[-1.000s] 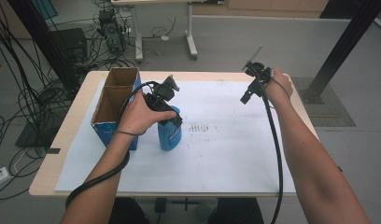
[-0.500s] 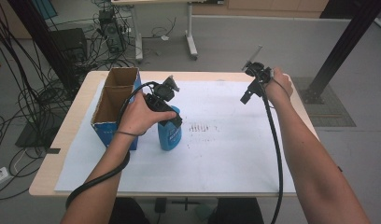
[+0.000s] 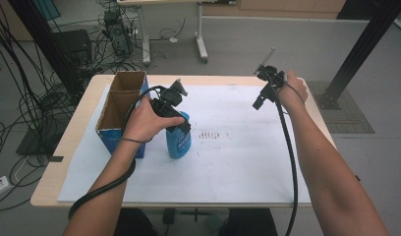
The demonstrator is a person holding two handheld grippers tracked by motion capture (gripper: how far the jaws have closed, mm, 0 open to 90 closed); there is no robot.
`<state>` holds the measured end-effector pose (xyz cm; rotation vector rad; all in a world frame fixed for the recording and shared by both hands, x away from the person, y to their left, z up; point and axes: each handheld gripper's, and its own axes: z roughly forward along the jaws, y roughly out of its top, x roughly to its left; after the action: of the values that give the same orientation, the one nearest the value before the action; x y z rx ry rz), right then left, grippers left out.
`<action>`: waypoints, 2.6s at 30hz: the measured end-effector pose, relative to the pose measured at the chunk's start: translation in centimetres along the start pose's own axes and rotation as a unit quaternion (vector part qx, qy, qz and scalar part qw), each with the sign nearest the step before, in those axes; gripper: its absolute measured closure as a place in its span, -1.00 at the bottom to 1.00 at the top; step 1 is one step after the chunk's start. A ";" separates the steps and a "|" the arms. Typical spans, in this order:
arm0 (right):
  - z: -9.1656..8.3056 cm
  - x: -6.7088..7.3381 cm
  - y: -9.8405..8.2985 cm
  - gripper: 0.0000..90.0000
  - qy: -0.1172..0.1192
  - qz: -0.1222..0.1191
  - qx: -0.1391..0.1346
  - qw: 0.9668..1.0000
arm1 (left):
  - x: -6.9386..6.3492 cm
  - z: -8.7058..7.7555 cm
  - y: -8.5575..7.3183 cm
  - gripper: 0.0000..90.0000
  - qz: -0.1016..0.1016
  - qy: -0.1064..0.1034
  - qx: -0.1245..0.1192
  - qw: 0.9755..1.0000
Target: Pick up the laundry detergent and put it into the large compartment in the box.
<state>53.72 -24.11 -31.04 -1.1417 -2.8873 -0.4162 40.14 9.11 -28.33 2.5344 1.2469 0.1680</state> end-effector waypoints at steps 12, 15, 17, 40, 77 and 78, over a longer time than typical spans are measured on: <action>-0.2 0.0 -0.1 -0.82 -0.002 0.004 0.003 1.000 | 0.2 0.0 -0.2 -0.84 -0.002 0.000 0.002 1.000; -0.2 0.0 -0.1 -0.82 -0.001 0.005 0.004 1.000 | 0.2 -0.1 -0.1 -0.84 -0.001 0.000 0.001 1.000; -0.2 0.0 -0.1 -0.81 -0.003 0.002 0.002 1.000 | 0.2 -0.1 -0.1 -0.84 -0.002 0.001 0.000 1.000; -0.1 0.0 0.0 -0.81 -0.004 0.002 0.003 1.000 | 0.0 -0.2 0.0 -0.84 -0.001 0.000 0.002 1.000; 0.0 0.1 0.0 -0.82 -0.001 0.004 0.007 1.000 | 0.5 0.4 -0.1 -0.72 -0.006 -0.005 0.008 1.000; 0.0 0.1 0.0 -0.82 -0.001 0.005 0.006 1.000 | 0.5 0.4 0.0 -0.70 -0.006 -0.005 0.008 1.000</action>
<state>53.63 -24.08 -31.03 -1.1558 -2.8805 -0.3967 40.48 9.40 -28.74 2.5381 1.2644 0.1432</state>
